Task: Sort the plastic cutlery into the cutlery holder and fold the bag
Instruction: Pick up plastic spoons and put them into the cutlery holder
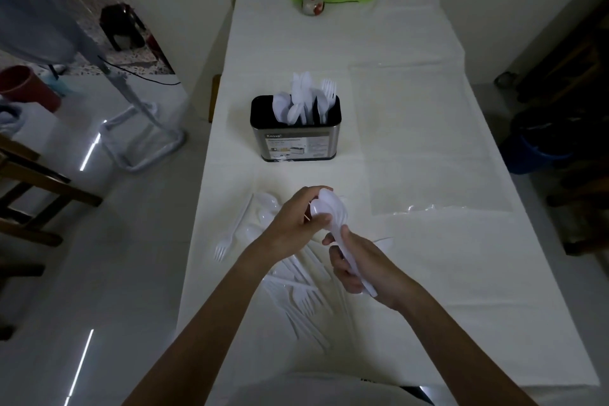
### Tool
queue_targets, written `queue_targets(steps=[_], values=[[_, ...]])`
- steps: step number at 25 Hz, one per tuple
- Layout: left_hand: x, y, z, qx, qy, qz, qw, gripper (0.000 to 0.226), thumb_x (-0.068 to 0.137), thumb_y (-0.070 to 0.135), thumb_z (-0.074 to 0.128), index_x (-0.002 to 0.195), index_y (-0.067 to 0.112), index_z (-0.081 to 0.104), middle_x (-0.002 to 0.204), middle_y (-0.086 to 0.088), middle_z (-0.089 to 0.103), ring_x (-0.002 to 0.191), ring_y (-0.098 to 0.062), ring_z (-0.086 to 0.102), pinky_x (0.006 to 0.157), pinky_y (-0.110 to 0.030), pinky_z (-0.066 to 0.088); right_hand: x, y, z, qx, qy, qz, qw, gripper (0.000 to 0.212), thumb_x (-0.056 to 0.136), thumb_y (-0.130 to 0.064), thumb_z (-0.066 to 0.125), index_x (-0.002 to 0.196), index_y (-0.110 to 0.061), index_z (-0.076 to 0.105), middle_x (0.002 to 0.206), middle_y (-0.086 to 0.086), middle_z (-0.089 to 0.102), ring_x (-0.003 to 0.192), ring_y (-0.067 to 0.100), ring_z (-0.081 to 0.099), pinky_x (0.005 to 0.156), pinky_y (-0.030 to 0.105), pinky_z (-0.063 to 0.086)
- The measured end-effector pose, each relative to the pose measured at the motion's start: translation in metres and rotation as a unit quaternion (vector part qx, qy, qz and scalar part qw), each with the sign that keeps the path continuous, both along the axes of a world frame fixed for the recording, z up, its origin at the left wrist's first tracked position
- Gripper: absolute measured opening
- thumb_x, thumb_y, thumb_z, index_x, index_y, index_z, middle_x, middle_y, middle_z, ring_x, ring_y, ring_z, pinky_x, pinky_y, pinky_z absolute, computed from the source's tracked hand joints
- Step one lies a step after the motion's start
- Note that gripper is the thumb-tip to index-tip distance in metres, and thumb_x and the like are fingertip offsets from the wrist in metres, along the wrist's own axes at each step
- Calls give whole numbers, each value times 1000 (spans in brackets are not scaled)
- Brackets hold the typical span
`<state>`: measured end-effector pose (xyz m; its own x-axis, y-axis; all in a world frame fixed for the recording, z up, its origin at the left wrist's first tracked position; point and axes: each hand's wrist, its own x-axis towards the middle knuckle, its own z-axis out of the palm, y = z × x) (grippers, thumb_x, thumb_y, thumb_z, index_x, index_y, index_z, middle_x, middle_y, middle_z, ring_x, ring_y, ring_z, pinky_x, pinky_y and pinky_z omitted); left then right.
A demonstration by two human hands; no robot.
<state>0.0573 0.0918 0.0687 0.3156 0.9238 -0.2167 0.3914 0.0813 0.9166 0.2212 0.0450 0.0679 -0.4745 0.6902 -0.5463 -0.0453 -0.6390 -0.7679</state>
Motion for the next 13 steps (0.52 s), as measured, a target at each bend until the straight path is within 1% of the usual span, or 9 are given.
queue_targets(steps=[2,3,5,6,8,9,10,11,13], values=[[5,-1,1,-1,-13,12,1000,39,90,10,56,127,18,50,122,-2,55,96,-7,55,71,-8,44,3,-1,4,35,-19,16,999,31,97,-39,41,83,-12,43,56,-2,32,40,9,26,41,20,24],[8,-1,2,-16,-33,18,999,36,91,11,55,125,21,51,119,2,56,93,-4,54,69,-9,44,4,-1,5,57,-29,25,998,32,97,-36,44,76,-13,39,56,-2,32,39,10,28,42,21,26],[14,-2,7,-39,-78,29,996,27,94,18,52,120,26,53,103,10,56,84,2,54,66,-8,43,6,0,8,92,-53,44,993,33,98,-31,44,70,-15,37,55,-1,33,39,12,34,43,22,33],[16,-1,8,-26,-80,33,996,23,94,22,53,117,26,55,97,12,56,81,4,55,66,-8,43,5,2,9,97,-56,55,992,31,99,-29,44,71,-17,40,55,-2,35,40,11,36,44,22,36],[21,3,9,23,-59,48,997,13,91,19,59,104,19,61,94,10,61,83,4,57,73,-9,44,4,3,12,90,-49,68,992,23,99,-27,46,77,-17,45,58,-2,41,44,12,41,48,23,39],[22,6,8,40,-55,68,995,7,88,16,62,95,14,63,92,7,63,83,3,57,74,-10,44,4,3,12,86,-51,64,993,19,98,-27,48,83,-16,49,60,-1,45,46,13,45,50,25,41],[22,9,8,48,-56,102,992,4,86,14,65,87,11,64,87,5,64,79,2,58,71,-10,44,4,2,13,81,-61,51,993,15,97,-27,50,90,-14,52,63,-1,49,48,14,48,52,25,44],[21,11,7,52,-56,148,986,7,84,14,68,81,10,63,81,3,64,74,1,58,66,-10,45,6,1,12,81,-79,34,993,16,96,-27,51,98,-11,54,65,-1,52,49,14,50,51,24,45],[17,16,4,54,-51,242,967,18,80,17,72,69,12,59,69,4,60,64,-5,54,60,-14,45,8,-2,9,101,-119,-1,988,24,97,-27,49,106,-5,55,66,-1,52,45,9,46,46,20,39]])
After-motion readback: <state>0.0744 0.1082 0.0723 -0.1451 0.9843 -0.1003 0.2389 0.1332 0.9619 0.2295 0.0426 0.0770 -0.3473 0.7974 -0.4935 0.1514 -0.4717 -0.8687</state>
